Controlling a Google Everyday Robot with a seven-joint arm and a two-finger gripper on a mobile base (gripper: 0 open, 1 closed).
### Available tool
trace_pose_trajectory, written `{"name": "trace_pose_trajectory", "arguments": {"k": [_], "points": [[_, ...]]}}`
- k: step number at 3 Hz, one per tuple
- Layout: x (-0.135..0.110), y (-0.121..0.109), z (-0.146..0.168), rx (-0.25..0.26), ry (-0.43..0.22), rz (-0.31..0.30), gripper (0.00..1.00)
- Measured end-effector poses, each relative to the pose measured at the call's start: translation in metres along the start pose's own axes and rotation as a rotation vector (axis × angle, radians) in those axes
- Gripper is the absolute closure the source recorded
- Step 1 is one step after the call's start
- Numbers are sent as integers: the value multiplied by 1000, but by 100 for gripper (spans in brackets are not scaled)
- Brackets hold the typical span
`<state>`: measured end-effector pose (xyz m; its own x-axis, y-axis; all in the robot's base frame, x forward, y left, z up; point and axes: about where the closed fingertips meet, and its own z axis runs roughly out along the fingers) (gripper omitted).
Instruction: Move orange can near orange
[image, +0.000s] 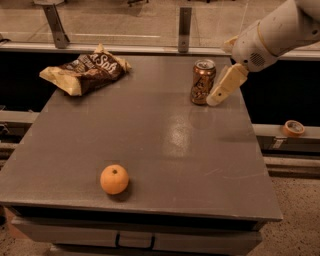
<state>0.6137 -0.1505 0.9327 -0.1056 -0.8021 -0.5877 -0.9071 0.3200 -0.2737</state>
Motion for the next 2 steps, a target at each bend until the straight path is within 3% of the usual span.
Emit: {"name": "trace_pose_trajectory", "arguments": {"k": [1,2], "points": [[-7,-25,23,4,-119,72,0],[-5,-38,45,-25,-208,164,0]]}}
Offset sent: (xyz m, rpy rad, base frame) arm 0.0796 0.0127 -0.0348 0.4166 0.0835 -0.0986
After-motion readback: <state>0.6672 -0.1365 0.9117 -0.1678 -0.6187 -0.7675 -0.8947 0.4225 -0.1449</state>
